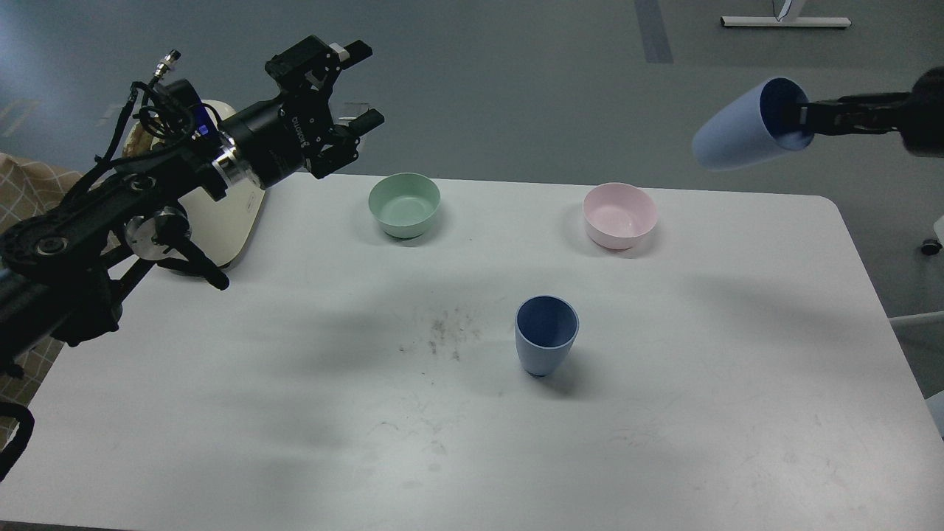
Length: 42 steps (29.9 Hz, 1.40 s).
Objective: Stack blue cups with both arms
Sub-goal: 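Carry the held cup over the centered blue cup and lower it in, then press the cup down into the lower cup and open the right gripper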
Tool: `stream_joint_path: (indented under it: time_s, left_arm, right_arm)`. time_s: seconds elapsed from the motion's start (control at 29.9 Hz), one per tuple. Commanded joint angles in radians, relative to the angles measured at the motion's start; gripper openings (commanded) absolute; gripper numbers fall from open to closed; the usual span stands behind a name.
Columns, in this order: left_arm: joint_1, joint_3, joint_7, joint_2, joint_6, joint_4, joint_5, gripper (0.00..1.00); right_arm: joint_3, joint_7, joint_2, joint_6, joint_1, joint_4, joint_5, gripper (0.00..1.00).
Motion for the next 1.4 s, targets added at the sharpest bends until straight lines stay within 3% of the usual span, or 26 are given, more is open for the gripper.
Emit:
stream_joint_path:
  time_s: [0.0,0.2,0.57,1.04,1.37]
  left_arm:
    - [0.000,-0.002,0.000,-0.003,0.000,0.000,0.001,0.97]
    - [0.002,-0.002,0.000,-0.004,0.000,0.000,0.001,0.97]
    - [0.000,-0.002,0.000,-0.001,0.000,0.000,0.001,0.97]
    - [0.005,-0.002,0.001,0.004,0.000,0.000,0.001,0.97]
    - [0.008,-0.021,0.001,0.001,0.000,0.000,0.001,0.97]
  right_arm:
    - [-0.132,0.001,0.101,0.000,0.111,0.006,0.008,0.00]
    - [-0.231,0.003,0.197,0.000,0.169,0.066,0.008,0.00]
    - [-0.318,0.003,0.264,0.000,0.246,0.202,0.006,0.00]
    - [-0.357,0.003,0.395,0.000,0.246,0.203,0.008,0.00]
    - [-0.365,0.003,0.411,0.000,0.227,0.202,0.008,0.00]
